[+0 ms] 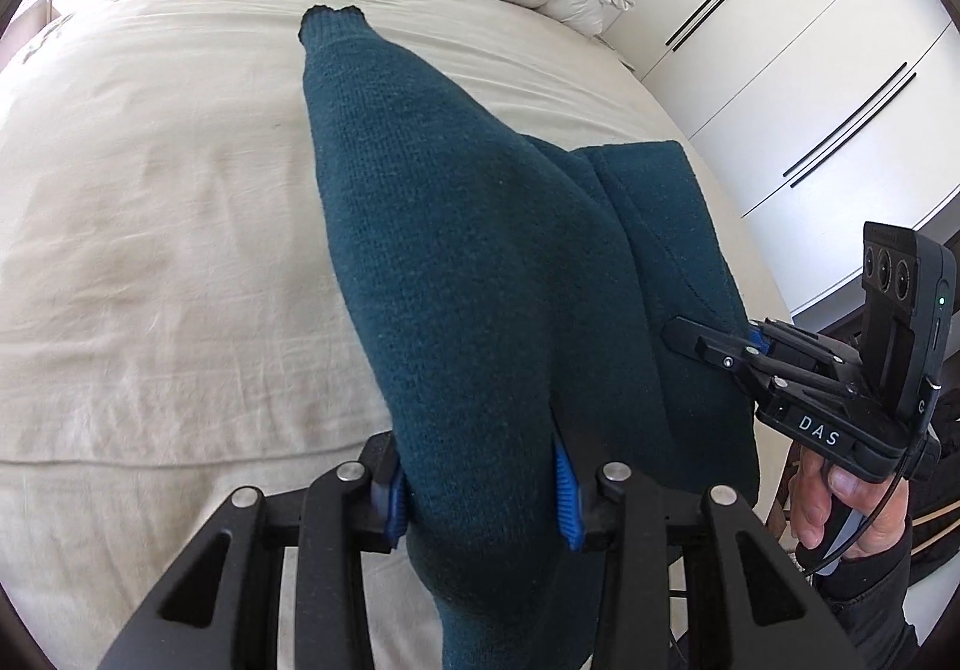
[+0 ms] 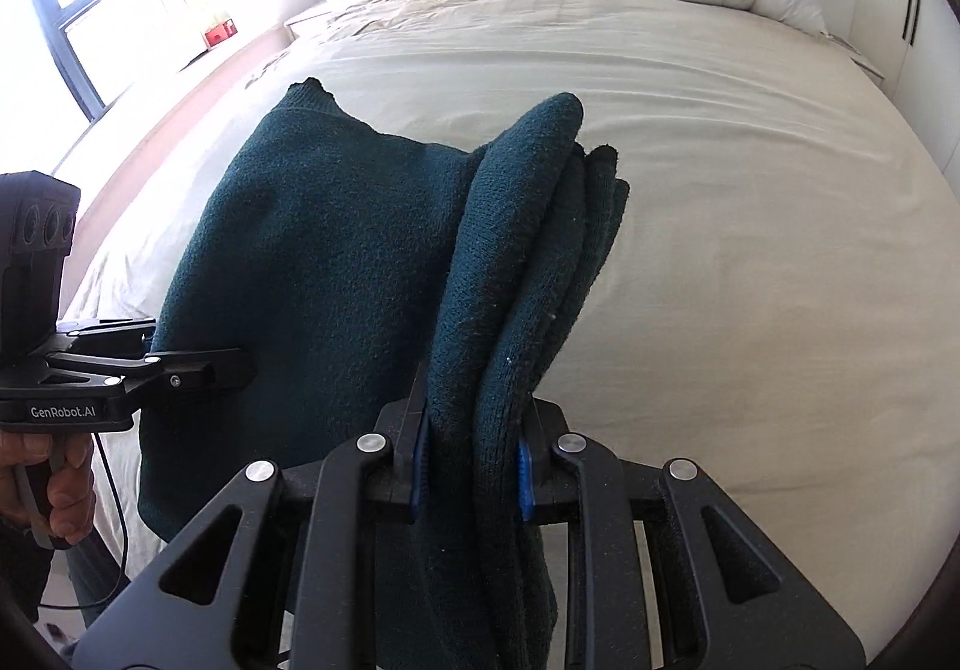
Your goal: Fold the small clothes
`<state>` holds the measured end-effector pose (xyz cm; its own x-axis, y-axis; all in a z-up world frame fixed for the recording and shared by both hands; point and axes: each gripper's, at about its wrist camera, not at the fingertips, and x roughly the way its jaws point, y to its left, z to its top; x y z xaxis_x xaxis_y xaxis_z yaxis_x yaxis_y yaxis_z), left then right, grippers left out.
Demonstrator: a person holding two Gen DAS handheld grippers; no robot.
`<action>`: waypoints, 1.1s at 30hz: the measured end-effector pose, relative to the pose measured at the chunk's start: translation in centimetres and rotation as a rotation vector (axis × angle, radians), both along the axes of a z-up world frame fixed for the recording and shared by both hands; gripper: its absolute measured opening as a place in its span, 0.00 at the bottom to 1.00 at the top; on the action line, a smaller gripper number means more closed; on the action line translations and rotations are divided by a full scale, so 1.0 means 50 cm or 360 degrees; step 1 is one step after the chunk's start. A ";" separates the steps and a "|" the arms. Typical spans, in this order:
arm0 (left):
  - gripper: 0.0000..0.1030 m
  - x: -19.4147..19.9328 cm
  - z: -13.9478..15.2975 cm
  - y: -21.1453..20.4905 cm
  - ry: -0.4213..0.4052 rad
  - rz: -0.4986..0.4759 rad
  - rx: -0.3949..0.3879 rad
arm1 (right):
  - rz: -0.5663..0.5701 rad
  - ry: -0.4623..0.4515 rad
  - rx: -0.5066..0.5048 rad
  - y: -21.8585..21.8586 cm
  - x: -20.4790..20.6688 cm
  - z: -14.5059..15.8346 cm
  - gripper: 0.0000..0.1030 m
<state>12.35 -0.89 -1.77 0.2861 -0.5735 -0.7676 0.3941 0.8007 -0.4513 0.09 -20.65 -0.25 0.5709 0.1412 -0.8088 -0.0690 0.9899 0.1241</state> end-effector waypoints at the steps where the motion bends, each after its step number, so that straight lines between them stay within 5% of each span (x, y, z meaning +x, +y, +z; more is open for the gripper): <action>1: 0.39 -0.019 0.000 0.020 -0.0004 0.0011 0.0005 | 0.0019 -0.0005 0.0005 0.015 -0.021 -0.001 0.19; 7: 0.39 -0.096 -0.032 0.113 0.0025 0.0075 0.0044 | 0.0081 0.0045 0.0124 0.076 -0.082 -0.036 0.19; 16: 0.42 -0.128 -0.155 0.189 0.0150 0.0145 0.0038 | 0.0073 0.0157 0.0245 0.116 -0.087 -0.134 0.19; 21: 0.52 -0.128 -0.182 0.205 0.0160 0.0173 -0.0051 | -0.0022 0.0226 0.0524 0.083 -0.099 -0.213 0.22; 26: 0.64 -0.132 -0.201 0.206 0.0149 0.0210 -0.0077 | -0.0076 0.0222 0.0713 0.087 -0.104 -0.270 0.39; 33: 0.64 -0.152 -0.186 0.219 0.0098 0.0268 -0.0101 | -0.0121 0.0181 0.0893 0.058 -0.132 -0.282 0.43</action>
